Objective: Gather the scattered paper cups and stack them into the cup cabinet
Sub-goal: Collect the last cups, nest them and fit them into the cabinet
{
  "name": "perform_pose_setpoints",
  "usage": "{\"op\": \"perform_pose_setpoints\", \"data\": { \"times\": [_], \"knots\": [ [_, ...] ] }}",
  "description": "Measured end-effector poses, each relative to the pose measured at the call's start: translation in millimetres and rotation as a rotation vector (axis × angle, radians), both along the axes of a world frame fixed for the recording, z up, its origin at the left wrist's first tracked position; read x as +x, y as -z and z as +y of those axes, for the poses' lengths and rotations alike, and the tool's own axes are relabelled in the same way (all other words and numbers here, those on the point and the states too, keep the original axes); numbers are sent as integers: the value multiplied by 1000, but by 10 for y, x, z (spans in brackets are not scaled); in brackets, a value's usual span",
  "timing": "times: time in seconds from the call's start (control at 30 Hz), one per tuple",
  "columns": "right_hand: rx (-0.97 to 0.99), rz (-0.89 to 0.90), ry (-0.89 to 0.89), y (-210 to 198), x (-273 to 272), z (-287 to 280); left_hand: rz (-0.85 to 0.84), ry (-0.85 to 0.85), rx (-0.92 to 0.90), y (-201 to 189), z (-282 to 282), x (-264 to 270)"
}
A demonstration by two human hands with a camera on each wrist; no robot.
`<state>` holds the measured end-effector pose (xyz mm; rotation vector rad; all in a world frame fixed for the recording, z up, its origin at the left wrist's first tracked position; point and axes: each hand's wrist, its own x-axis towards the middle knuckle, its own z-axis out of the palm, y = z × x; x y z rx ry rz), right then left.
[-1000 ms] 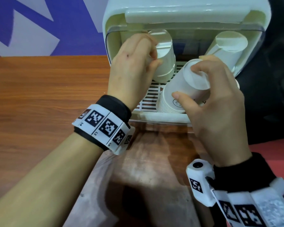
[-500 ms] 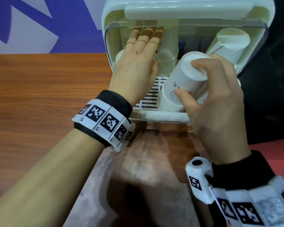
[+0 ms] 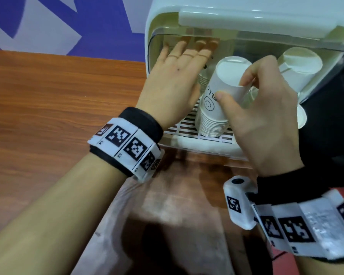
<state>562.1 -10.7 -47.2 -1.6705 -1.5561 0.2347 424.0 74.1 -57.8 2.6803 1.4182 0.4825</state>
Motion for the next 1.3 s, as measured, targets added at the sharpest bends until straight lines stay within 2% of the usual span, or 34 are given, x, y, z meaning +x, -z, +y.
{"op": "perform_pose_setpoints", "data": {
  "times": [0.13,0.27,0.47,0.53,0.73,0.87,1.0,1.17,1.3],
  "knots": [
    [-23,7,-2,6,-15,51,130,-30,-41,2,77,39],
    [-72,27,-12,6,-10,93,127,-41,-39,7,90,6],
    [3,78,105,81,-43,171,153,-70,-49,-3,96,43],
    [19,88,118,83,-55,212,102,-69,-44,-4,74,15],
    [49,89,87,90,-113,299,-225,-28,10,53,-170,-199],
    [63,70,84,102,-153,347,-233,-72,-4,145,-259,-295],
    [65,71,94,105,-169,359,-211,-41,-17,205,-237,-312],
    [-25,64,45,20,-172,281,-234,-60,-9,134,-274,-271],
    [96,-43,103,-45,-69,-76,-278,-30,7,89,-340,-166]
  ]
}}
